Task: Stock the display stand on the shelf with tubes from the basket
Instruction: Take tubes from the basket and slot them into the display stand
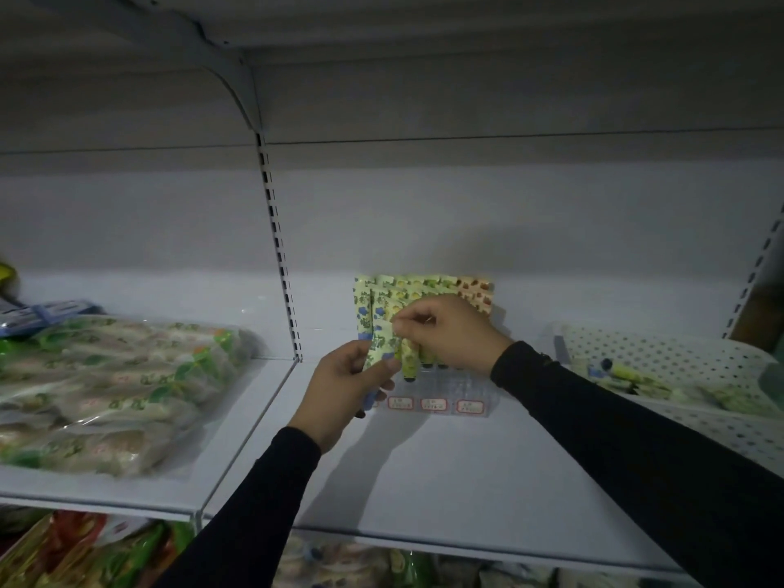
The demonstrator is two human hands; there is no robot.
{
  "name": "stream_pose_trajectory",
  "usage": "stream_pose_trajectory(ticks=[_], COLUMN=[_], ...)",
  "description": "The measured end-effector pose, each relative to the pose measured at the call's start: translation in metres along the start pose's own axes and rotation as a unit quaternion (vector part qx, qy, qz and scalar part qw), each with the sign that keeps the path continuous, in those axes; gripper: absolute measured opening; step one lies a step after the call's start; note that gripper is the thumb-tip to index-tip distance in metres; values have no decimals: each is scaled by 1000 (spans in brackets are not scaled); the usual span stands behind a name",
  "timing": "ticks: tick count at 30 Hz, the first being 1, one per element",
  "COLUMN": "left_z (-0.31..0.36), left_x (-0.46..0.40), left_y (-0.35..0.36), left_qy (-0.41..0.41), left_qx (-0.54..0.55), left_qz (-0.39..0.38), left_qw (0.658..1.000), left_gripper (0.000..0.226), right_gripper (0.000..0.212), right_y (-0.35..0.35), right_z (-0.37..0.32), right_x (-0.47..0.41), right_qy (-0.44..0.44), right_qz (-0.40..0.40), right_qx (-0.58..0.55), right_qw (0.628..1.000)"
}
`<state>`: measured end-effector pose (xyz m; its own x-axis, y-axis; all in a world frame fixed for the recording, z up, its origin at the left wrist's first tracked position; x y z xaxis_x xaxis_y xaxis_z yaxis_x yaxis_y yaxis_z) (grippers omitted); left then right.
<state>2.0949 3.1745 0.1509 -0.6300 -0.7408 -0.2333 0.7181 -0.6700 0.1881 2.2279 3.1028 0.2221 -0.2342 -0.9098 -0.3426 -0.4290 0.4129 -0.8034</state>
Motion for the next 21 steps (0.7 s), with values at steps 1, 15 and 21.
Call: stream_pose_trajectory(ticks=[1,15,21], left_z=[0,-11,-8], left_x=[0,2,3], left_y=[4,14,7], left_qy=[-3,-26,-7], left_qx=[1,52,53], left_qz=[-9,-5,2], left_qw=[1000,998,999], left_gripper=[25,33,29], right_gripper=[18,15,18], right_y=[-3,-34,-31], right_z=[3,16,6], right_x=[2,10,7], right_qy=[13,80,64], right_qz=[0,73,70], right_qx=[-12,-19,-33], right_qw=[1000,994,995])
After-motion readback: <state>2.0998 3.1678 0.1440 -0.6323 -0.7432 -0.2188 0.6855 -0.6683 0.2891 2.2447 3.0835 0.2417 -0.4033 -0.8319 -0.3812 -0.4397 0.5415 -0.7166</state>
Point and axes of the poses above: each hand's wrist, its own x-axis away from the middle knuckle, its own y-axis out of the palm, z = x × y, the point moved 6 cm from there along -x, towards the middle knuckle, and after that the axes turned 14 degrees about x, right-handed, at the moved point
